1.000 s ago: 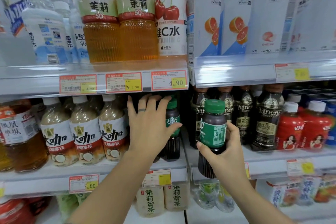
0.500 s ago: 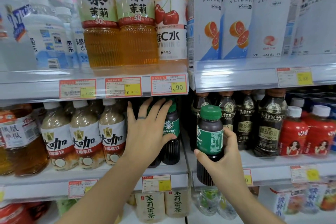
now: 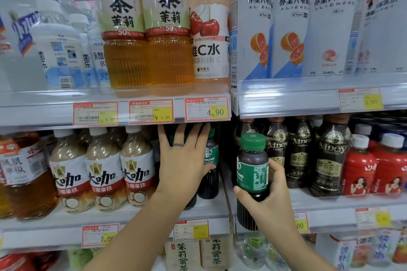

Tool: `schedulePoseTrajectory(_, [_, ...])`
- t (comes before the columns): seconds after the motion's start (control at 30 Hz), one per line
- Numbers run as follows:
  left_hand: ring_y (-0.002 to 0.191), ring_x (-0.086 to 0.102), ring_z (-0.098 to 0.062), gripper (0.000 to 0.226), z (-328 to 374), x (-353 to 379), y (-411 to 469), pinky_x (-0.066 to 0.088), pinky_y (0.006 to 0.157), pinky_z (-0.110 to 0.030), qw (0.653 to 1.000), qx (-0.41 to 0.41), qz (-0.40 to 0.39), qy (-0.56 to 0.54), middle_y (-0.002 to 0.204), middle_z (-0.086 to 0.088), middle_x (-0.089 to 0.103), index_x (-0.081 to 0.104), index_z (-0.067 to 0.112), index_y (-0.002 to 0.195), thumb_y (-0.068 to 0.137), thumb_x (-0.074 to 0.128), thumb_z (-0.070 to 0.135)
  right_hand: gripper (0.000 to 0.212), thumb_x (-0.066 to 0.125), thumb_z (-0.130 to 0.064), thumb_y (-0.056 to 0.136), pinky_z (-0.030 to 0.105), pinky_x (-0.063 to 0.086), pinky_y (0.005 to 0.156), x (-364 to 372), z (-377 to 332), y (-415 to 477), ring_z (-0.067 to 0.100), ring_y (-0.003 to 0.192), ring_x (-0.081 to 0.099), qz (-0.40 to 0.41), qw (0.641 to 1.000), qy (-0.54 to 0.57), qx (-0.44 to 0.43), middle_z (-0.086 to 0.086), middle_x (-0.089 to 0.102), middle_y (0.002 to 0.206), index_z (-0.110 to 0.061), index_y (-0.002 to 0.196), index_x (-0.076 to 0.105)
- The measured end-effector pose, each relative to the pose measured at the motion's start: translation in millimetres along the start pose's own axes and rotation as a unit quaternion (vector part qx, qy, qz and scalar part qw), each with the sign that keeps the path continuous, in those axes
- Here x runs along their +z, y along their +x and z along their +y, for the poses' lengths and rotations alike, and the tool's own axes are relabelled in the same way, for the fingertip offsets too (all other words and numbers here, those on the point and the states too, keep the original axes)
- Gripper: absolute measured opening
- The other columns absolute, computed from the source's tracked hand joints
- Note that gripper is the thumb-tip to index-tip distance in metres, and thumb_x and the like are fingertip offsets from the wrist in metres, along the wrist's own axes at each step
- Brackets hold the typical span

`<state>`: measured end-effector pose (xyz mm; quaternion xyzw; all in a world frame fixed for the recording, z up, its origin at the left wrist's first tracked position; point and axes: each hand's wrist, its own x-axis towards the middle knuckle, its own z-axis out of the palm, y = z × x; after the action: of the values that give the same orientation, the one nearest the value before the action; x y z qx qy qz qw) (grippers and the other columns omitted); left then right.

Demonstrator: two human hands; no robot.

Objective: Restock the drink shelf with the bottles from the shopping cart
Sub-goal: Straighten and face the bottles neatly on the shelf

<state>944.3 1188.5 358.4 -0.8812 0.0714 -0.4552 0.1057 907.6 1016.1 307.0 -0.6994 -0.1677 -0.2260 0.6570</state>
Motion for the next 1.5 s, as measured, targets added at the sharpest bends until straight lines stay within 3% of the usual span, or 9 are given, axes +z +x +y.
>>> schedulePoseTrajectory(0.17, [0.133,0.036,-0.030,0.073,-10,0,-34,0.027,0.109,-0.055,0.992,-0.006,0.066,-0.111,0.140,-0.009,0.046,0.040,0.017,0.136,0.075,0.068,0.046,0.070,0.078,-0.004,0.070,0.004,0.043,0.077,8,-6,-7,-0.008,0.098,0.055,0.004,0.999,0.003,-0.051,-0.035,0.054,0.099,-0.039,0.113,0.036])
schedulePoseTrajectory(0.27, [0.134,0.033,-0.022,0.069,-14,2,-56,0.043,0.097,-0.035,0.966,-0.071,0.063,-0.240,0.146,-0.005,0.035,0.032,0.018,0.140,0.080,0.061,0.039,0.074,0.081,-0.010,0.067,0.001,0.039,0.082,23,-10,-4,-0.014,0.102,0.051,0.006,0.996,-0.005,-0.086,-0.035,0.050,0.106,-0.041,0.115,0.033])
schedulePoseTrajectory(0.43, [0.134,-0.001,0.019,0.085,-12,4,-67,0.008,0.101,0.004,0.904,-0.162,0.024,-0.395,0.152,0.018,0.008,0.002,0.049,0.139,0.085,0.065,0.027,0.068,0.074,-0.007,0.075,0.002,0.039,0.085,52,-6,7,-0.012,0.106,0.051,-0.035,0.997,0.008,-0.071,-0.020,0.051,0.117,-0.032,0.125,0.033])
schedulePoseTrajectory(0.5, [0.136,0.003,0.014,0.090,-13,13,-67,0.012,0.105,0.000,0.877,-0.198,0.002,-0.438,0.154,0.016,0.007,-0.008,0.051,0.135,0.086,0.064,0.025,0.066,0.072,-0.007,0.077,0.003,0.040,0.084,59,-1,9,-0.009,0.106,0.053,-0.032,0.997,0.014,-0.064,-0.014,0.054,0.118,-0.027,0.127,0.034])
schedulePoseTrajectory(0.63, [0.136,0.032,-0.003,0.089,-16,25,-63,0.035,0.110,-0.037,0.810,-0.242,-0.060,-0.531,0.150,0.014,0.030,0.004,0.044,0.146,0.084,0.066,0.028,0.065,0.071,-0.009,0.079,0.003,0.042,0.082,67,4,11,-0.010,0.105,0.053,-0.034,0.998,0.002,-0.052,-0.013,0.054,0.119,-0.035,0.124,0.032])
schedulePoseTrajectory(0.8, [0.108,0.050,0.015,0.067,-16,20,-61,0.039,0.081,-0.002,0.794,-0.228,-0.068,-0.560,0.117,0.029,0.055,0.032,0.041,0.135,0.085,0.066,0.014,0.067,0.071,-0.020,0.078,0.016,0.043,0.096,77,7,14,0.000,0.118,0.048,-0.010,0.997,-0.036,-0.065,-0.008,0.049,0.128,-0.040,0.128,0.031])
schedulePoseTrajectory(0.93, [0.106,0.051,0.016,0.067,-18,20,-61,0.039,0.079,-0.001,0.787,-0.229,-0.068,-0.569,0.114,0.031,0.056,0.033,0.039,0.136,0.084,0.067,0.013,0.067,0.069,-0.013,0.081,0.013,0.043,0.093,79,10,19,-0.001,0.116,0.050,-0.008,0.998,-0.037,-0.051,-0.009,0.051,0.127,-0.027,0.135,0.032])
schedulePoseTrajectory(1.23, [0.109,0.050,0.013,0.070,-18,25,-63,0.039,0.083,-0.001,0.782,-0.235,-0.070,-0.573,0.120,0.026,0.055,0.030,0.042,0.136,0.084,0.067,0.012,0.068,0.068,-0.016,0.081,0.038,0.045,0.100,86,19,26,0.007,0.118,0.050,-0.014,0.998,-0.053,-0.037,-0.007,0.051,0.127,-0.024,0.137,0.031])
schedulePoseTrajectory(1.5, [0.114,0.044,0.016,0.073,-19,24,-63,0.035,0.086,0.001,0.778,-0.224,-0.064,-0.583,0.125,0.028,0.050,0.027,0.048,0.133,0.083,0.066,0.011,0.063,0.066,-0.031,0.078,0.022,0.034,0.108,74,27,27,-0.004,0.127,0.034,-0.067,0.994,-0.085,-0.030,-0.014,0.030,0.132,-0.033,0.132,0.035])
